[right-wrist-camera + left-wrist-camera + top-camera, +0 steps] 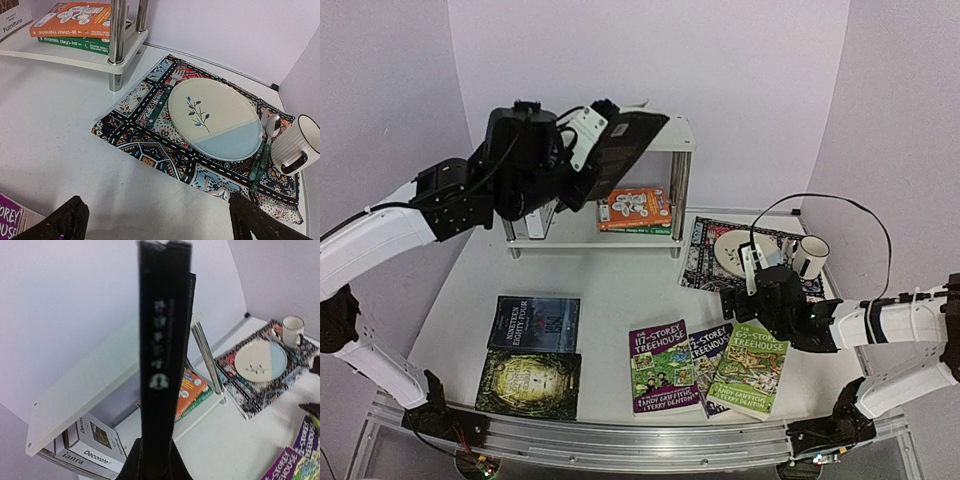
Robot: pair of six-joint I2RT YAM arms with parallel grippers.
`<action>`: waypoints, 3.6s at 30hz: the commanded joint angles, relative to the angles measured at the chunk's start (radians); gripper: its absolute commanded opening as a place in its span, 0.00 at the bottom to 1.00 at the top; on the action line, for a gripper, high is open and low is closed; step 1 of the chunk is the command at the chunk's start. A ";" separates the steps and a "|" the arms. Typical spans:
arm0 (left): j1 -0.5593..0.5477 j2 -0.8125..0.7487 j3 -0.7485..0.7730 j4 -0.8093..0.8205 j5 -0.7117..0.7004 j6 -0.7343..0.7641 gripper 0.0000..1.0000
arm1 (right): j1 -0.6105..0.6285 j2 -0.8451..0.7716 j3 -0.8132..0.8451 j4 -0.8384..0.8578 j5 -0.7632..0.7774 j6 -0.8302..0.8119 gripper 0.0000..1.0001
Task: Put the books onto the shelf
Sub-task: Pick up the book from the book pile, then place the book on the shelf.
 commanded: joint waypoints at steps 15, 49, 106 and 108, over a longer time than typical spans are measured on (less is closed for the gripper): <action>0.164 0.096 0.329 0.398 0.025 -0.019 0.00 | -0.004 0.027 -0.001 0.047 0.020 -0.007 0.98; 0.532 0.278 0.322 0.599 0.223 0.301 0.00 | -0.005 0.079 0.011 0.055 0.029 -0.021 0.98; 0.549 0.359 0.057 0.626 0.095 0.809 0.00 | -0.005 0.122 0.031 0.050 0.001 -0.024 0.98; 0.539 0.366 0.050 0.627 0.071 0.847 0.00 | -0.004 0.125 0.034 0.049 0.000 -0.024 0.98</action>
